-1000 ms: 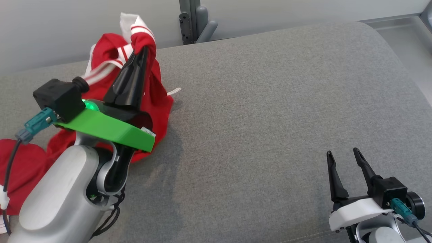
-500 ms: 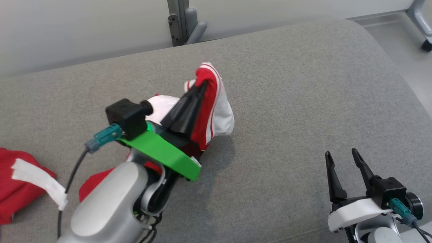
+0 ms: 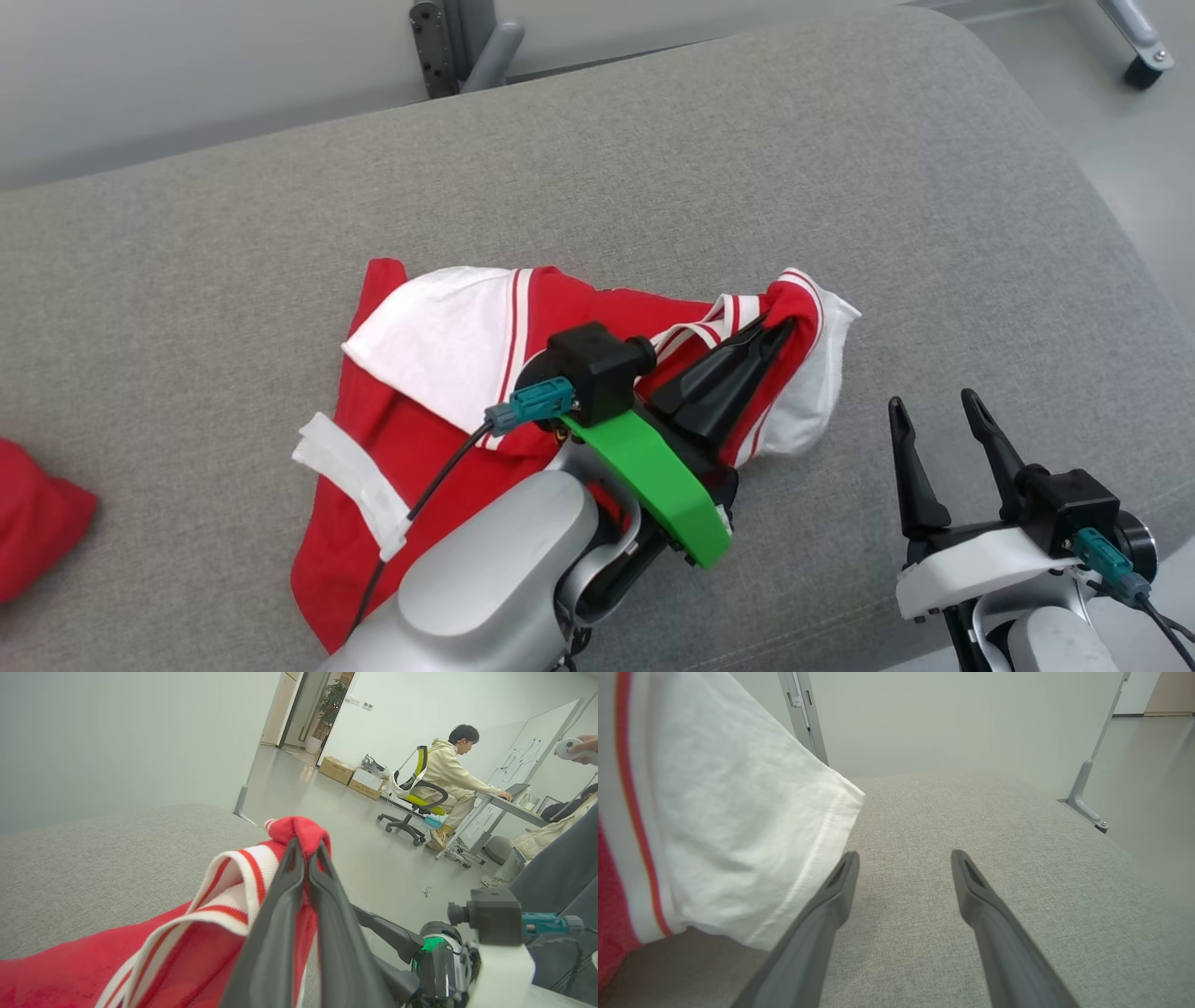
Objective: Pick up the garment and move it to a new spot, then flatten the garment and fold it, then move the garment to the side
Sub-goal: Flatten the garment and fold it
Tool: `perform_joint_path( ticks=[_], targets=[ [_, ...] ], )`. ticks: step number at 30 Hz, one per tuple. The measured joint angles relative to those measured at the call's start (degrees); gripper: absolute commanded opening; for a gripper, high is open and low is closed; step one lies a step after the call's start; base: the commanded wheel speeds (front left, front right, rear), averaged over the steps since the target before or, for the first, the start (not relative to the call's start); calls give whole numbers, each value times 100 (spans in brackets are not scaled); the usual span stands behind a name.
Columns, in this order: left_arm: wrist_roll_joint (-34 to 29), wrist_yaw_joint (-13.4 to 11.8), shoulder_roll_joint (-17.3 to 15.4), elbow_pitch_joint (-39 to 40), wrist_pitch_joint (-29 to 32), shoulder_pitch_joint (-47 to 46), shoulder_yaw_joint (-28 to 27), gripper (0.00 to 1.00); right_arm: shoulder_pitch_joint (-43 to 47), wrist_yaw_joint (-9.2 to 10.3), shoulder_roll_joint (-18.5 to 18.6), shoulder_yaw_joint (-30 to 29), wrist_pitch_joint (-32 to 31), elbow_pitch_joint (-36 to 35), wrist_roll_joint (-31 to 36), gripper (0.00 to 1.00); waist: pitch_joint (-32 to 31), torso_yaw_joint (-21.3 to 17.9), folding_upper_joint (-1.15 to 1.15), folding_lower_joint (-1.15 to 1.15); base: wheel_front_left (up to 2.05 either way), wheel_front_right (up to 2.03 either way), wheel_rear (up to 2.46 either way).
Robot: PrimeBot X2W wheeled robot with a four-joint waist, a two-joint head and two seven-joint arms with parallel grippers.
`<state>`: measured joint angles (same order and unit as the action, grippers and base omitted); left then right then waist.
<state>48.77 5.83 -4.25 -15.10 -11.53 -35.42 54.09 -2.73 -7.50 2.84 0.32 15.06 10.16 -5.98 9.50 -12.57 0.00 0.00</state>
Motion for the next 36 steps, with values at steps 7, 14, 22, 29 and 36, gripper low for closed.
perform_joint_path(
  ticks=[7,14,22,29,36],
  targets=[
    [136,81,127,-1096,-66,-170,475,100,-54,0,0,-23,0,32,-98,100,205,-239,0,0,0,0,0],
    [570,130,142,-1063,-166,-154,600,100,-73,0,4,-131,0,23,-144,100,333,-315,0,0,0,0,0],
    [712,-381,-725,-419,-313,349,-133,100,22,0,3,-230,0,13,-141,100,189,-112,0,0,0,0,0],
    [1081,-922,-1451,-190,-135,832,-626,100,44,0,3,-200,0,-2,-111,100,130,88,0,0,0,0,0],
    [1265,-1157,-1696,-375,-11,968,-818,100,40,0,2,-126,0,-4,-96,100,187,158,0,0,0,0,0]
  ],
)
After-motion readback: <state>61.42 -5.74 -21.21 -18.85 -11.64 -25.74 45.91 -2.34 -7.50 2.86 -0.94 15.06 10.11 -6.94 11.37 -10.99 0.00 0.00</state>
